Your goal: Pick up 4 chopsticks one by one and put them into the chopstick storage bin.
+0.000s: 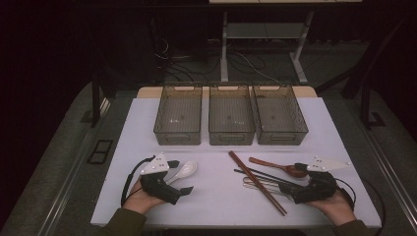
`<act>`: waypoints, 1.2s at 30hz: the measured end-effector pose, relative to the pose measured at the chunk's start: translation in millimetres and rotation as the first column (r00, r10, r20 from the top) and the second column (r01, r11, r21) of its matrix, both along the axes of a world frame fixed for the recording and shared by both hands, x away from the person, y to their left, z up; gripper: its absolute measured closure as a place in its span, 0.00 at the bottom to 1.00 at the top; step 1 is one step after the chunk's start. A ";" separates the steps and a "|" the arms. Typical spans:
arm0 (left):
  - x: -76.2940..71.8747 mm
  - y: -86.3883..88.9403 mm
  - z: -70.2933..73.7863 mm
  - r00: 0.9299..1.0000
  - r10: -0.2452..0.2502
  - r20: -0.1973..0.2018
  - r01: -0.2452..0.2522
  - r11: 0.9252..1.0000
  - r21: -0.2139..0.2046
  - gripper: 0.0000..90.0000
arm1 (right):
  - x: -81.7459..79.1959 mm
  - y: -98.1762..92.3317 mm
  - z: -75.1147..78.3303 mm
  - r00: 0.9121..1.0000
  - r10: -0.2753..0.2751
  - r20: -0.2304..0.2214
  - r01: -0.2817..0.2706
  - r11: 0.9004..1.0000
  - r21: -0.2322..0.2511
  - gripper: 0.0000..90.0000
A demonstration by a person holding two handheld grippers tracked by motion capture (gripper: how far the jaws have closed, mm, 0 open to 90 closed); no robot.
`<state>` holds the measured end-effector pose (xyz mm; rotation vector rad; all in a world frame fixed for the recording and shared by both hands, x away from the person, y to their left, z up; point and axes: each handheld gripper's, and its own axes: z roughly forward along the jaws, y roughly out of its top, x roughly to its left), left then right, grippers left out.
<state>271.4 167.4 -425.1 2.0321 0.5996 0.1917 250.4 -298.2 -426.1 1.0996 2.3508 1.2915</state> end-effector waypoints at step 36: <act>-5.0 -8.8 1.2 1.000 -0.022 -0.015 0.022 0.999 -0.026 0.00 | 12.6 33.9 18.6 0.999 0.014 -0.035 -0.015 1.000 -0.014 0.02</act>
